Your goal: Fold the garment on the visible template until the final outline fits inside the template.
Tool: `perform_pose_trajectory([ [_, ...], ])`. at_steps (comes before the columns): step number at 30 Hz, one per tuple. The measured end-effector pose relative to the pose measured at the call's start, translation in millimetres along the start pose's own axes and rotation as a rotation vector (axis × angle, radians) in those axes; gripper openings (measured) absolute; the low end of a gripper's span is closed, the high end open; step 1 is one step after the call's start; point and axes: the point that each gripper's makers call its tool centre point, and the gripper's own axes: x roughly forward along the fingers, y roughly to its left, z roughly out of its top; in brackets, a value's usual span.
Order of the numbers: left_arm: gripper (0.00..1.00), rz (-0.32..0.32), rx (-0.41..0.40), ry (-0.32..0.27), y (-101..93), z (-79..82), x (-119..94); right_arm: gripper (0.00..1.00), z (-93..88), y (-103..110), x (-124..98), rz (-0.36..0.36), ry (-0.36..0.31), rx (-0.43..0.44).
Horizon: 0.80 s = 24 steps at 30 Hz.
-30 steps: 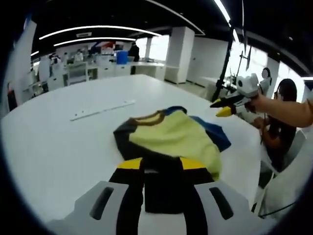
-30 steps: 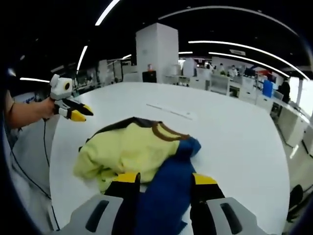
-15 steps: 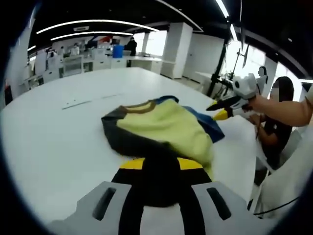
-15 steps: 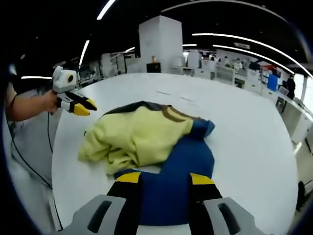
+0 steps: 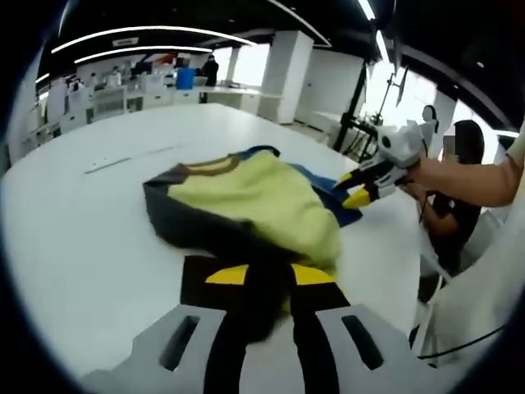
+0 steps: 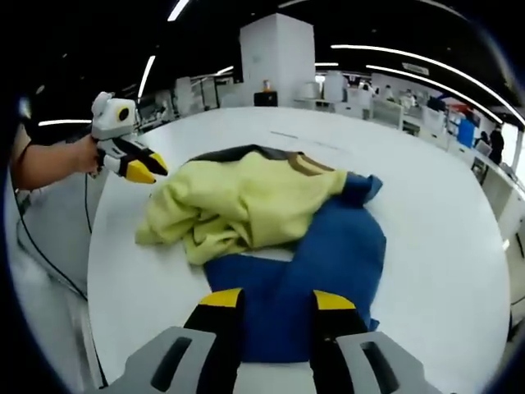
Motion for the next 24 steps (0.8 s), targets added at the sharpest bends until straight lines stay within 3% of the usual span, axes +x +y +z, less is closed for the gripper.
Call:
perform_pose_trajectory([
  [8,0.15,-0.014,0.017,0.021,-9.2,-4.4,8.1,0.20,-8.8,0.4,0.6,-0.005,0.019,-0.010],
  [24,0.06,0.019,0.026,0.062,-2.7,-16.1,13.6,0.01,-14.6,-3.9,1.6,-0.038,0.051,-0.077],
])
